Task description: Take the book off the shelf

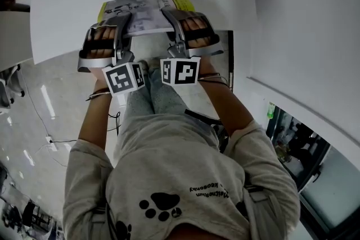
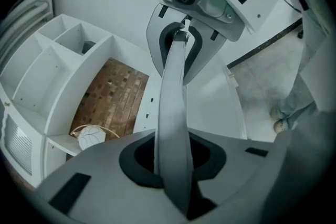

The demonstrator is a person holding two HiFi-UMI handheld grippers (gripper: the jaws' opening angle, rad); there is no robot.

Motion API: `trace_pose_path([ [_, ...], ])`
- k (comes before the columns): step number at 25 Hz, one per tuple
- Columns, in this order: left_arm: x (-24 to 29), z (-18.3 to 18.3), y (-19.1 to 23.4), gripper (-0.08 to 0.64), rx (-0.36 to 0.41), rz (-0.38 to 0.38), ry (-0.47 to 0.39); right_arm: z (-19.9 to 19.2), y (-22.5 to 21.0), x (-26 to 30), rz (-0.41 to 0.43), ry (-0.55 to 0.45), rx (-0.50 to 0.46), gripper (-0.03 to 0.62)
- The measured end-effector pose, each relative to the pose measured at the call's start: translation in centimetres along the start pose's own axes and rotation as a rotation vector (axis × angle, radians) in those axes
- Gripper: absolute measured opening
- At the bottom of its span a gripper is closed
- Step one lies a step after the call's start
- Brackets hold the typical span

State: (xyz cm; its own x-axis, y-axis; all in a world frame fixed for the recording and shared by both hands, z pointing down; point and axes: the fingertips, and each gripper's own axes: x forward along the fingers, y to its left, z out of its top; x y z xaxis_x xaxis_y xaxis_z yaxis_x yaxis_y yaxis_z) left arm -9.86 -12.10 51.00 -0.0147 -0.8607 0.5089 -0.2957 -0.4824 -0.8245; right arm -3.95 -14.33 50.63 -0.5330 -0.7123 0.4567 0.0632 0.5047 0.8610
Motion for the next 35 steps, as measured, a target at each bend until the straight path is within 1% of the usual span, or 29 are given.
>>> trace_pose_path([
  [4, 0.1, 0.0, -0.2, 0.078, -0.003, -0.015, 0.004, -0.1, 0.3, 0.1, 0.031, 0.005, 0.003, 0.091],
  [9, 2.2, -0.1, -3.3, 0.078, -0.014, -0.069, 0.010, -1.7, 3.3, 1.5, 0.086, 0.014, 0.007, 0.091],
  [14, 0.8, 0.0, -2.2, 0.077, 0.014, -0.079, 0.014, -0.9, 2.2, 0.6, 0.105, 0.006, 0.014, 0.089],
  [16, 2.3, -0.7, -3.8, 0.077, 0.012, -0.103, 0.021, -1.5, 4.0, 2.0, 0.134, 0.009, 0.016, 0.086],
  [19, 6.4, -1.9, -7.3, 0.078, 0.005, -0.153, 0.024, -3.3, 7.6, 5.6, 0.189, 0.031, 0.015, 0.086],
  [22, 9.7, -2.9, -8.6, 0.078, -0.009, -0.190, 0.031, -4.4, 9.1, 8.7, 0.218, 0.047, 0.012, 0.087],
  [31, 11.6, -3.6, -9.6, 0.081, -0.017, -0.240, 0.058, -5.1, 10.2, 10.4, 0.261, 0.069, 0.021, 0.089],
  [35, 11.8, -3.7, -10.1, 0.095, -0.038, -0.273, 0.070, -5.2, 11.0, 10.6, 0.312, 0.080, 0.019, 0.095],
])
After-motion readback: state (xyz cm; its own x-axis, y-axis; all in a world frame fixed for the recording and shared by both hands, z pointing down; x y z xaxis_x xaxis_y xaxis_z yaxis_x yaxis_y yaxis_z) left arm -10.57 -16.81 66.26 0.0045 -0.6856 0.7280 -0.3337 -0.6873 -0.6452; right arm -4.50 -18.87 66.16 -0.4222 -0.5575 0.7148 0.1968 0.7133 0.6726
